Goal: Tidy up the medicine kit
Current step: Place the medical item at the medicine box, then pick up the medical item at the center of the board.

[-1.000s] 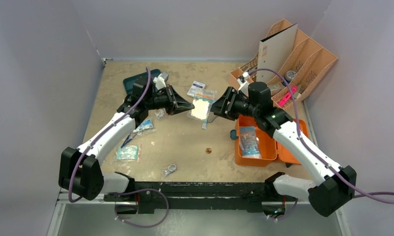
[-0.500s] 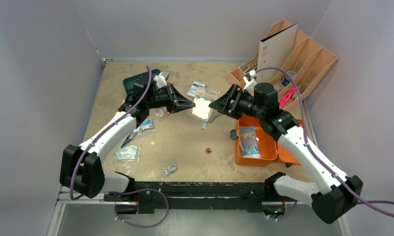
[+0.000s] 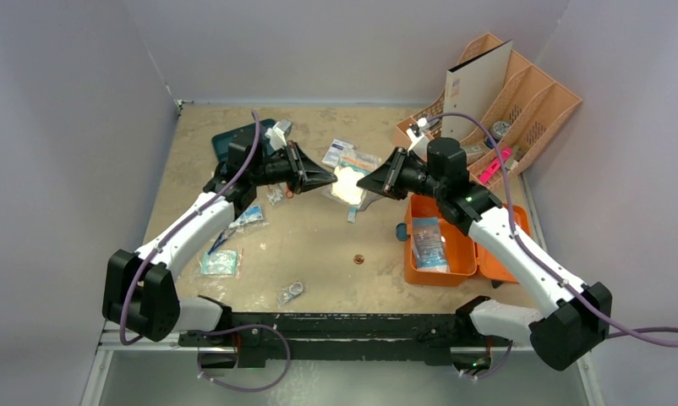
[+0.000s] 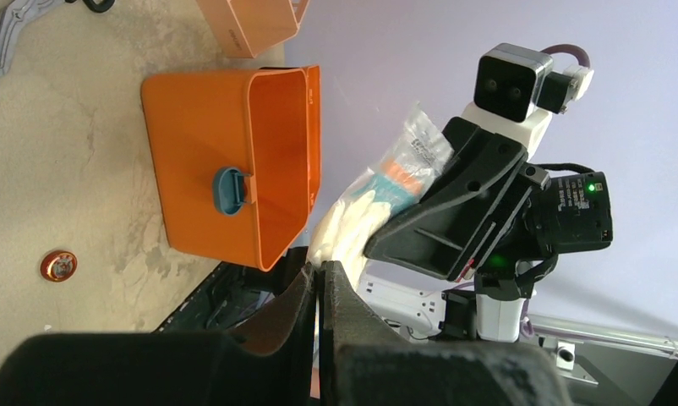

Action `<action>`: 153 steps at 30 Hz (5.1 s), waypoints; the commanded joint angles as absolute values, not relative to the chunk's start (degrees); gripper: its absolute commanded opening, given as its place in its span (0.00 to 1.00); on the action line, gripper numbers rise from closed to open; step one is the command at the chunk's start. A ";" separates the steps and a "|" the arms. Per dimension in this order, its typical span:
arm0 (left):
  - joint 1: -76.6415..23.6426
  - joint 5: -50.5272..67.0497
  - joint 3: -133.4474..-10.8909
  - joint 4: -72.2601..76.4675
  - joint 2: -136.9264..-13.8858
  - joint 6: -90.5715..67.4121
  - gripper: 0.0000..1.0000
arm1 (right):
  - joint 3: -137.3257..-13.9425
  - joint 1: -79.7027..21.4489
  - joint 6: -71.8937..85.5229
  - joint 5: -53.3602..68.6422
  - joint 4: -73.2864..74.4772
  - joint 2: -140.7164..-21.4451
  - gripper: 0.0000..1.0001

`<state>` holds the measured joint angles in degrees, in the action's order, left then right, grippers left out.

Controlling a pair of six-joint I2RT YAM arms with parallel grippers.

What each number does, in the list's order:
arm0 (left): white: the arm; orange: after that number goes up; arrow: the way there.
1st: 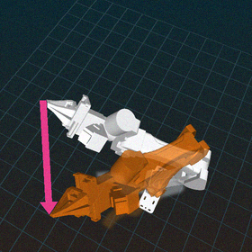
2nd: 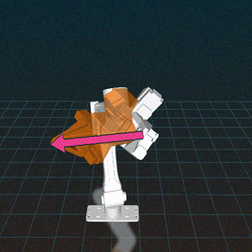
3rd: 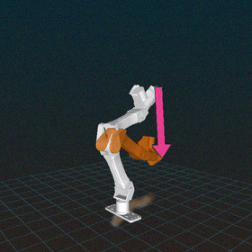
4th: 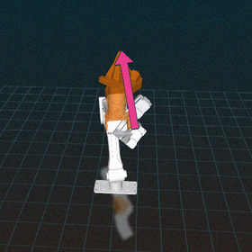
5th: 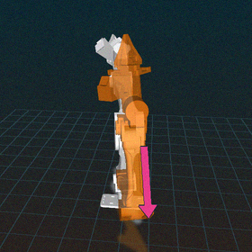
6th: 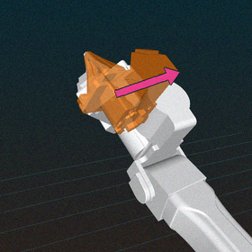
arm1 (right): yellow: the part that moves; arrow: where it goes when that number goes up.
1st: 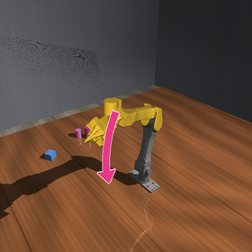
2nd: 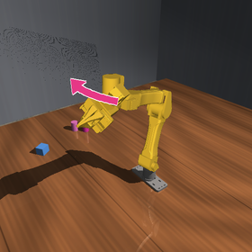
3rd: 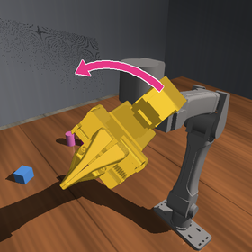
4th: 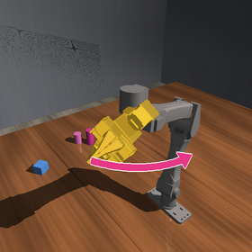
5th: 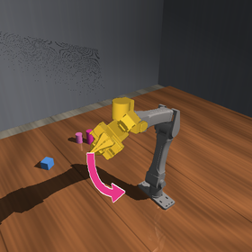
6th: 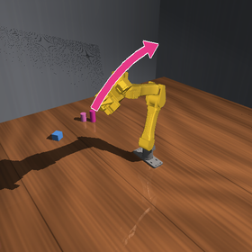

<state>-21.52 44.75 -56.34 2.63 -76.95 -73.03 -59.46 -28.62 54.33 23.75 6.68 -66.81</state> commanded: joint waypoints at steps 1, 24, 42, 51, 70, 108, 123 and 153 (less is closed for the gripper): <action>-21.84 45.79 -55.62 2.96 -74.25 -71.68 0.01 | -61.74 -29.02 52.73 25.09 5.54 -66.93 0.01; -21.80 28.14 -67.65 -35.03 -70.01 -22.36 0.85 | -82.62 -28.48 24.16 -4.73 68.14 -59.23 0.00; -21.80 21.09 -61.87 -35.99 -68.12 -14.94 0.86 | -73.90 -24.71 21.49 -6.12 64.97 -71.56 0.00; -21.79 20.65 -61.53 -36.29 -67.25 -14.94 0.87 | -64.24 -17.43 18.20 5.81 52.40 -75.45 0.00; -21.80 17.11 -61.18 -36.82 -68.29 -14.90 0.87 | -67.23 -13.67 20.08 -6.11 58.05 -75.89 0.42; -24.90 7.54 -119.66 -35.38 -135.57 -10.13 0.93 | -70.59 -13.72 23.25 16.61 55.62 -51.13 0.99; -28.65 -3.52 -124.13 -33.19 -142.58 -6.39 0.94 | -71.74 -13.76 22.25 15.65 57.01 -51.23 0.99; -28.65 1.63 -104.61 -35.75 -121.14 -14.60 0.43 | -65.64 -13.72 32.13 19.29 51.98 -48.25 0.99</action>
